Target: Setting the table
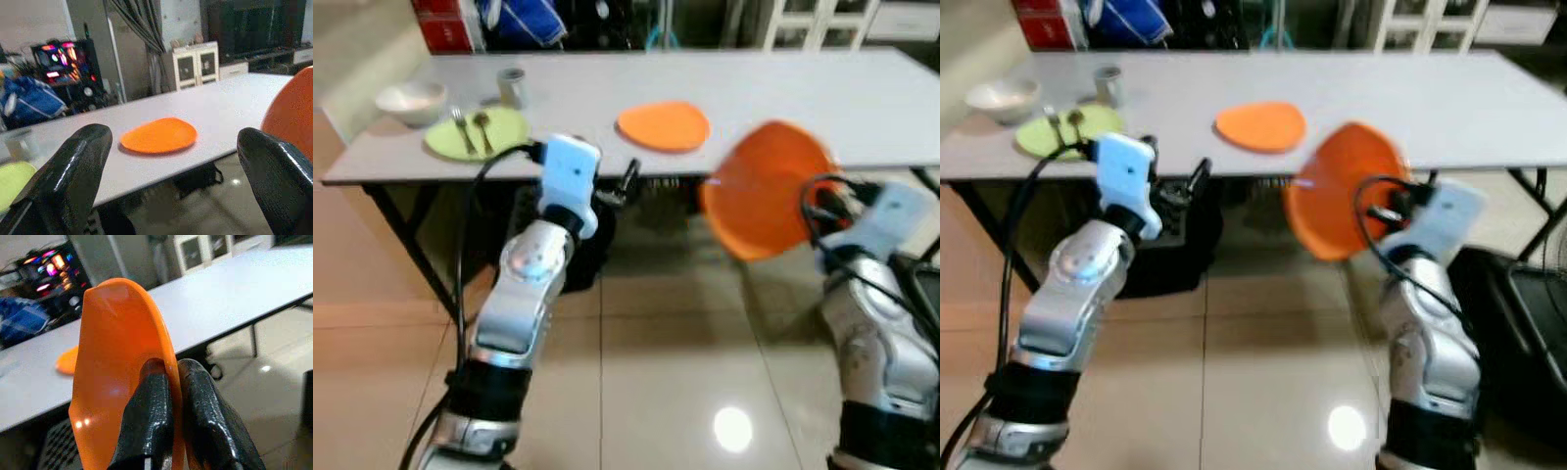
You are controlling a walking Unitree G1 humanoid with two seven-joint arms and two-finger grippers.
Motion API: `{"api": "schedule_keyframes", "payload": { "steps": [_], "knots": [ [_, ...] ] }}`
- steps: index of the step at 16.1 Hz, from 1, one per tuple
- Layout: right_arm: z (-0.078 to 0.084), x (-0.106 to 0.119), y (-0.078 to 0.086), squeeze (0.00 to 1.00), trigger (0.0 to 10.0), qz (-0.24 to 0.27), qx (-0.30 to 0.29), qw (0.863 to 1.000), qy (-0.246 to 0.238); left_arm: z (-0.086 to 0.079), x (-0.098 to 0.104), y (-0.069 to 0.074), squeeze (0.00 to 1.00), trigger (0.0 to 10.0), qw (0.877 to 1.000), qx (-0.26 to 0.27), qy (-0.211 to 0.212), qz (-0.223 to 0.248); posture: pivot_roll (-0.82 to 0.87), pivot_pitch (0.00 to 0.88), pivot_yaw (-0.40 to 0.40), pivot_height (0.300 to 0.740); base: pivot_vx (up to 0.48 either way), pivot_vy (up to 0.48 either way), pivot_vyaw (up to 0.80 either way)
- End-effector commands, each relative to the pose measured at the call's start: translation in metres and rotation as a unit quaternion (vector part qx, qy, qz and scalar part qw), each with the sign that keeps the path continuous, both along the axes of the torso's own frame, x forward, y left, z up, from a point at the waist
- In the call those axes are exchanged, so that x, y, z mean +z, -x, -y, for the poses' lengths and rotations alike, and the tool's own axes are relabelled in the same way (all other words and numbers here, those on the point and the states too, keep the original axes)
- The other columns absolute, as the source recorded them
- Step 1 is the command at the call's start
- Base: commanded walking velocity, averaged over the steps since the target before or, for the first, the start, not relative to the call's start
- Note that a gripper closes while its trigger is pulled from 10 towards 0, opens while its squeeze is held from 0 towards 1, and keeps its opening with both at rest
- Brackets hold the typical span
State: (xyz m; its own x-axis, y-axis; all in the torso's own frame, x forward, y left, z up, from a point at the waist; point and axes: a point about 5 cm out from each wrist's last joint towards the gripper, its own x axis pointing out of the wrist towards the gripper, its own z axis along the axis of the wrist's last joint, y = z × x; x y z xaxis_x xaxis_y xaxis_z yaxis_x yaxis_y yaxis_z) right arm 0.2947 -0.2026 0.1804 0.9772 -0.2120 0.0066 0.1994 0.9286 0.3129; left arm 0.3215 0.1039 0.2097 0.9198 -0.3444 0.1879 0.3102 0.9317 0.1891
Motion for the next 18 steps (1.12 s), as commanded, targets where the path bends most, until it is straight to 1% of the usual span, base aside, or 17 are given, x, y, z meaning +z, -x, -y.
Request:
{"api": "schedule_keyframes", "payload": {
  "steps": [1, 3, 18],
  "knots": [
    [-0.0126, 0.0112, -0.0026, 0.00, 10.0, 0.027, 0.023, 0.999, -0.005, -0.0090, 0.0038, -0.0004, 0.00, 10.0, 1.000, 0.012, 0.003, 0.007, -0.04, 0.000, -0.004, 0.740, 0.382, 0.000, -0.54],
    [-0.0131, 0.0116, -0.0029, 0.00, 10.0, 0.029, 0.024, 0.999, -0.004, -0.0089, 0.0036, -0.0007, 0.00, 10.0, 1.000, 0.010, 0.002, 0.007, -0.05, 0.000, -0.002, 0.740, 0.382, 0.000, -0.57],
    [-0.0149, 0.0104, -0.0028, 0.00, 10.0, 0.027, 0.026, 0.999, 0.003, -0.0088, 0.0014, -0.0002, 0.00, 10.0, 1.000, 0.006, -0.008, 0.006, -0.05, 0.000, -0.001, 0.740, 0.386, 0.000, 0.00]
  ]
}}
